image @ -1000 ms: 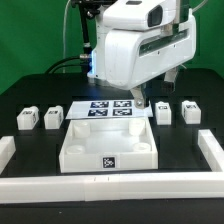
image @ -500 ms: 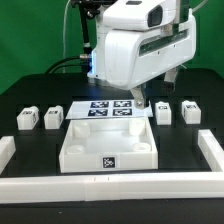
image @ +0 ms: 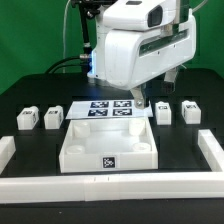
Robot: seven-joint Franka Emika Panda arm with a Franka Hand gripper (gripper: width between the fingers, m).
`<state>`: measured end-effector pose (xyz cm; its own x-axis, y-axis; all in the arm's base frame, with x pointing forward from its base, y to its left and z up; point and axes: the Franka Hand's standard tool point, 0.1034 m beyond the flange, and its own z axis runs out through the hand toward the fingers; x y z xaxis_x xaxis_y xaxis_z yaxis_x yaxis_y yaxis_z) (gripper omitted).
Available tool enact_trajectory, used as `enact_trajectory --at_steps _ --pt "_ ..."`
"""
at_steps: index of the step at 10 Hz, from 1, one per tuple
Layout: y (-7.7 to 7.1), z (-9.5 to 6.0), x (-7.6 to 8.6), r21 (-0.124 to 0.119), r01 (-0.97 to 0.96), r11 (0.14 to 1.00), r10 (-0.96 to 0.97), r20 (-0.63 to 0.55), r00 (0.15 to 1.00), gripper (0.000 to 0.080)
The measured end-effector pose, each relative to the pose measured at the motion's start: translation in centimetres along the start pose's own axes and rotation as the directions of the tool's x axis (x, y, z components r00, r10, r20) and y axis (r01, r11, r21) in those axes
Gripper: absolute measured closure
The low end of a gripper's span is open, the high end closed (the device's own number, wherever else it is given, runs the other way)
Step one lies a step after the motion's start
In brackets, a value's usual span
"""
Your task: Assemble one leg
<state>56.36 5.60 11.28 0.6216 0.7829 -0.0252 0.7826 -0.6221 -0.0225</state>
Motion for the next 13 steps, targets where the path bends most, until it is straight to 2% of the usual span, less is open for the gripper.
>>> enact_trajectory --at_steps 3,4,6,7,9,11,13 --pt "0.0 0.0 0.0 0.0 0.027 1.0 -0.027 0.0 1.0 0.015" --pt "-0.5 0.0 -0.7 0.0 0.164 0.986 -0.164 0.004 0.986 0.015" --pt "-2.5 0.4 -3.2 0.009 0.392 0.92 -0.392 0.011 0.92 0.015" --pt "-3.1 1.2 -4.8 0.007 0.488 0.873 -0.488 0.008 0.873 0.015" --pt "-4.0 4.3 -9.4 0.013 0.692 0.721 -0.692 -0.005 0.722 0.015" --pt "-4.0 6.9 -11.7 0.027 0.686 0.727 -0.686 -0.017 0.727 0.015" --pt "-3.9 9.2 -12.8 0.045 0.667 0.744 -0.666 -0.029 0.745 0.015"
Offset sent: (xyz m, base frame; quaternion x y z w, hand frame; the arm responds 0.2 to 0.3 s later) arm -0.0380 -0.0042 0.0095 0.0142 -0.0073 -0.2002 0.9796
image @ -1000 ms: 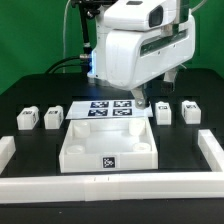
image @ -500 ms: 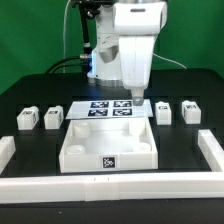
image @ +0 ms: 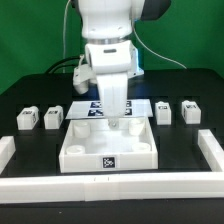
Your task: Assemble one leg
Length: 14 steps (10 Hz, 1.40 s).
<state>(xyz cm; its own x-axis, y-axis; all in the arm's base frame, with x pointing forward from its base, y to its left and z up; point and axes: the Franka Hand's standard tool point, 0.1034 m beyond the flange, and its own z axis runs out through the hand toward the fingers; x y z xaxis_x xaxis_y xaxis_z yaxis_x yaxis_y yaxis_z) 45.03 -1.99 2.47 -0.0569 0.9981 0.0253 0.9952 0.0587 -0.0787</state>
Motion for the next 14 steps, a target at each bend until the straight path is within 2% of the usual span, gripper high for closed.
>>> enact_trajectory --at_steps 2,6,7,8,9,10,11,12,14 --pt "-0.73 1.48 0.17 0.027 -0.01 1.0 0.01 -0.007 1.0 0.015" --pt "-0.96 1.7 -0.31 0.022 -0.024 0.999 0.024 -0.009 1.0 0.0172" --pt "-0.96 1.7 -0.32 0.022 -0.024 0.999 0.024 -0.009 1.0 0.0342" --pt "-0.97 1.71 -0.32 0.022 -0.024 0.999 0.024 -0.009 1.0 0.0342" --pt "-0.97 1.71 -0.32 0.023 -0.024 0.999 0.024 -0.009 1.0 0.0543" --pt "-0.97 1.71 -0.32 0.023 -0.024 0.999 0.024 -0.009 1.0 0.0679" --pt "-0.78 1.57 -0.37 0.015 -0.025 1.0 0.025 -0.008 1.0 0.0679" --pt "-0.66 1.52 -0.38 0.009 -0.025 1.0 0.025 -0.008 1.0 0.0735" --pt "-0.55 1.48 -0.39 0.004 -0.025 1.0 0.025 -0.008 1.0 0.0735"
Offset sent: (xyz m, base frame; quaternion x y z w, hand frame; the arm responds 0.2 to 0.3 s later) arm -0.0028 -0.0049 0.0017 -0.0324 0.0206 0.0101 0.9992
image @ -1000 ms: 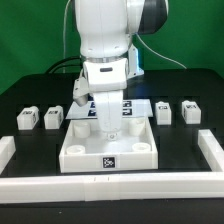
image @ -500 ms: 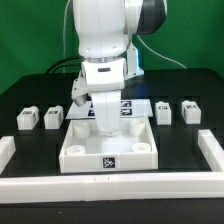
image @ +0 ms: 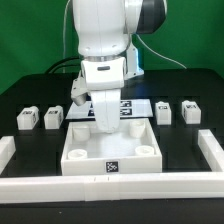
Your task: Assemble one leg
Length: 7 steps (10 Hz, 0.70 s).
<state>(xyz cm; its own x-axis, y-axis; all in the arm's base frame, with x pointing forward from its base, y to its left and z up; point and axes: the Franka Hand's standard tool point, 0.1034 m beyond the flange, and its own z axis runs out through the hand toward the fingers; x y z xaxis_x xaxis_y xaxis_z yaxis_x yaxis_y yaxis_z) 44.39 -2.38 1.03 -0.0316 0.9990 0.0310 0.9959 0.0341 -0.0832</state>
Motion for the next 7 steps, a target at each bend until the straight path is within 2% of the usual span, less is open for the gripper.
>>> enact_trajectory --at_steps 5,6,7 --pt "0.0 0.0 0.0 -0.002 0.0 1.0 0.0 0.0 1.0 0.0735" --pt "0.2 -0.1 0.0 -0.004 0.0 1.0 0.0 0.0 1.0 0.0735" --pt "1.2 -0.3 0.2 -0.015 0.001 1.0 -0.001 -0.001 1.0 0.0736"
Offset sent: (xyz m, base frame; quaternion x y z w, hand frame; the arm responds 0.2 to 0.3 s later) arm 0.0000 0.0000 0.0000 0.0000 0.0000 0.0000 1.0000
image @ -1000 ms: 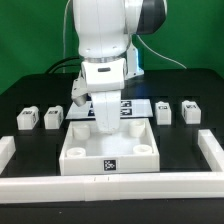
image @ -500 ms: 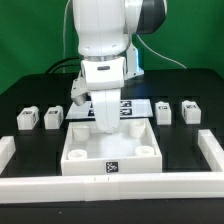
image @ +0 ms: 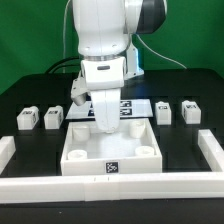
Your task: Assemble one leg
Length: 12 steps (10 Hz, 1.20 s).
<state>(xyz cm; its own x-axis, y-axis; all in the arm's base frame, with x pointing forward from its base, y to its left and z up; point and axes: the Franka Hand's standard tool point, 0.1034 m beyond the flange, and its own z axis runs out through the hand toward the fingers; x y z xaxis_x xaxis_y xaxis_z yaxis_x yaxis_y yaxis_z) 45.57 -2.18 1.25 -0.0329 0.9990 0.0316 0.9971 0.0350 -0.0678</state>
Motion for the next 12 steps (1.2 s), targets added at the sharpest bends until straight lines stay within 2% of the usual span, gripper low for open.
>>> enact_trajectory --at_steps 3,5,6,8,9,10,12 --pt "2.4 0.3 2.5 -0.022 0.006 1.0 -0.006 -0.016 1.0 0.0736" --pt "3.6 0.3 5.1 -0.031 -0.027 0.999 0.026 -0.028 0.999 0.0736" --pt "3.6 0.3 5.8 -0.031 -0.033 0.999 0.032 -0.032 0.999 0.0736" --pt "3.7 0.4 7.4 0.001 -0.021 1.0 0.021 -0.037 0.999 0.0736" --pt "3.8 0.4 8.0 0.007 -0.024 1.0 0.024 -0.042 0.999 0.0735" --pt "3.8 0.4 8.6 0.007 -0.042 0.999 0.042 -0.046 0.998 0.0735" --pt "3.8 0.4 8.4 0.004 -0.048 0.999 0.048 -0.047 0.998 0.0735"
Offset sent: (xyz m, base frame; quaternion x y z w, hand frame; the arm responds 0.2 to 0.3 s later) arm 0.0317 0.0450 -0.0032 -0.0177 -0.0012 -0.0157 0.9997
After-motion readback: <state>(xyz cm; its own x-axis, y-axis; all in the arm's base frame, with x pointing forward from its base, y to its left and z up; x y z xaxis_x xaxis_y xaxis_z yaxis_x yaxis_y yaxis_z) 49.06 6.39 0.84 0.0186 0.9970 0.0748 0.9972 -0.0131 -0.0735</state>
